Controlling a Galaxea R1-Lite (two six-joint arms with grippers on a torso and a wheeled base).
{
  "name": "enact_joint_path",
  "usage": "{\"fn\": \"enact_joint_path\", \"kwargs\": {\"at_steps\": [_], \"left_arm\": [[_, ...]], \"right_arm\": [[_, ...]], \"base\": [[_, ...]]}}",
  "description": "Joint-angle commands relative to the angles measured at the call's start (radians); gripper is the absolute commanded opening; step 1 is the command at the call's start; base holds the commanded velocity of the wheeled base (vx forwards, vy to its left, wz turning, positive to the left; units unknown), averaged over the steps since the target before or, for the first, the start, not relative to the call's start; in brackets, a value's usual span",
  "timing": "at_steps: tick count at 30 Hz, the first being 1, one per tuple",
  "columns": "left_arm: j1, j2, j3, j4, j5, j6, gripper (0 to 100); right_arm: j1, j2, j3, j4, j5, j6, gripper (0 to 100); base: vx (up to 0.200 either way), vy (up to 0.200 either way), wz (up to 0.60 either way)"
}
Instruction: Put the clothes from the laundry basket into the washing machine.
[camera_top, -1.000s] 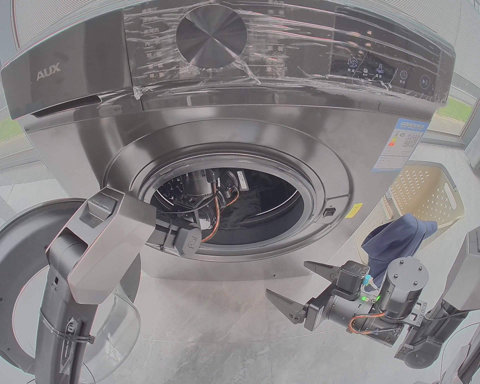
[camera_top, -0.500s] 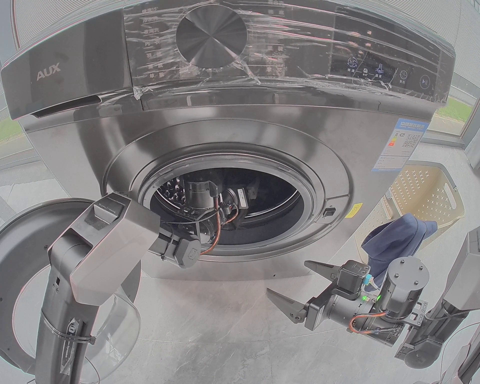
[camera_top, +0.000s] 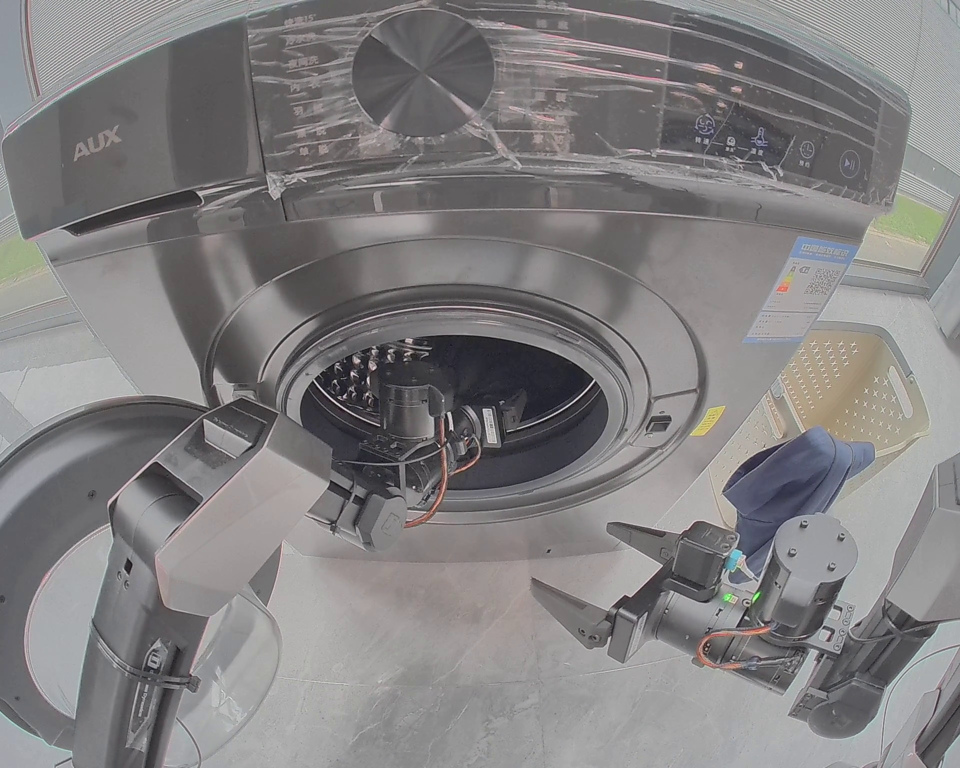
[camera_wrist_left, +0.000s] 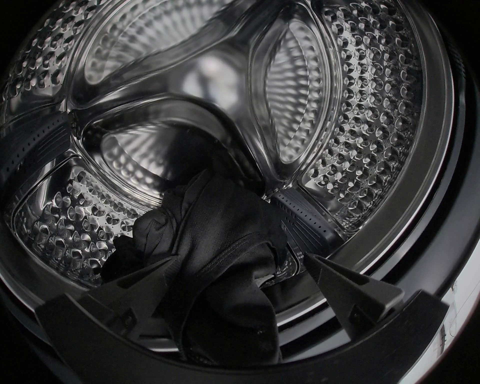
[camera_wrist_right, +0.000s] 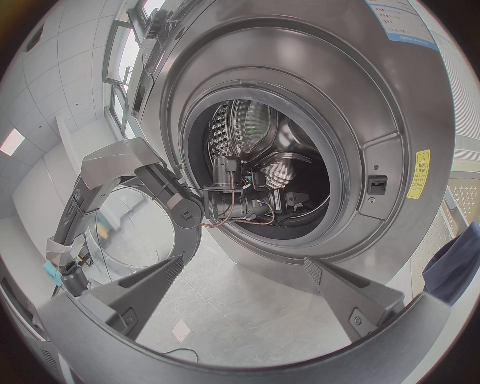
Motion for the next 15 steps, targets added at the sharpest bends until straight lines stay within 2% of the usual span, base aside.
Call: {"fn": "enact_joint_path", "kwargs": {"at_steps": [1, 6, 7, 15], "left_arm": [[0.008, 0.055, -0.065, 0.010, 0.010, 0.013, 100], [0.014, 0.070, -0.106, 0.039, 0.036, 0.015, 100], [0.014, 0.070, -0.106, 0.047, 0.038, 0.015, 0], [0.014, 0.074, -0.188, 0.059, 0.045, 0.009, 0]], "right_arm": [[0.005, 0.005, 0.000, -0.001, 0.000, 0.000, 100], [0.005, 0.005, 0.000, -0.001, 0.000, 0.000, 100], [0.005, 0.005, 0.000, -0.001, 0.000, 0.000, 100], [0.005, 0.001, -0.001, -0.001, 0.000, 0.000, 100]], "base": [[0.000, 0.000, 0.00], [0.000, 0.000, 0.00], [0.000, 0.000, 0.00], [0.000, 0.000, 0.00]]}}
